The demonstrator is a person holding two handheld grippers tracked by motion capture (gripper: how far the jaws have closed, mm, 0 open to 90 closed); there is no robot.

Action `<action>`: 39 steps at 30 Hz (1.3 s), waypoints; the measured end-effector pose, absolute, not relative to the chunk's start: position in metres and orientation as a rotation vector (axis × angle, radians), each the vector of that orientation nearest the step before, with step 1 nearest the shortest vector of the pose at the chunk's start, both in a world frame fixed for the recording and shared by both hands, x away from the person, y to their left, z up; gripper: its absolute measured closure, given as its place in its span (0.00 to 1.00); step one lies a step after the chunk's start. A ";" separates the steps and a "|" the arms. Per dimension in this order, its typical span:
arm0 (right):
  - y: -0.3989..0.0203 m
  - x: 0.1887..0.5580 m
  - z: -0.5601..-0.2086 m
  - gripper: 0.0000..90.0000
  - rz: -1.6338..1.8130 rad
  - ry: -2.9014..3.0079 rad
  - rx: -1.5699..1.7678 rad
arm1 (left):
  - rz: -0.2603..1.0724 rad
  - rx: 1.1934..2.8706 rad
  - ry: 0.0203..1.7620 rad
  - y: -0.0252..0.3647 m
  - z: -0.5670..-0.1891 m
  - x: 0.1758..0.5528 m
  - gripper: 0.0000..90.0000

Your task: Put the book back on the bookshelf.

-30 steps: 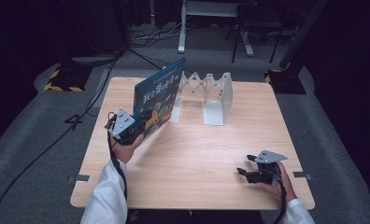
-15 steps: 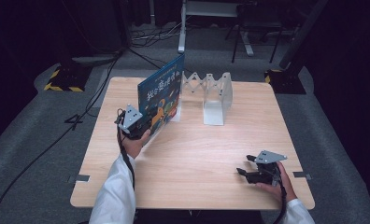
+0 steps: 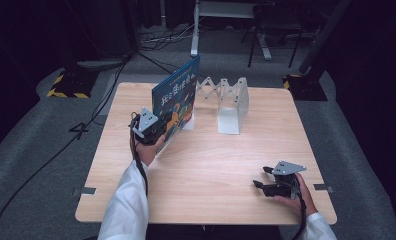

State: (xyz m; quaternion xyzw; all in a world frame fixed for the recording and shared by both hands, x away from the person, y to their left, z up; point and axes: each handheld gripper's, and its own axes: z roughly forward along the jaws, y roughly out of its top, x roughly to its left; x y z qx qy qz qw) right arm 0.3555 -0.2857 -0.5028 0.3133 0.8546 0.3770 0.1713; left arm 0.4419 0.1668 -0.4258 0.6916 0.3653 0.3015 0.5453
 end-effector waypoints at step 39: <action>-0.286 0.355 -0.504 0.34 1.089 2.437 0.886 | 0.771 1.563 1.052 0.150 -0.434 0.478 0.92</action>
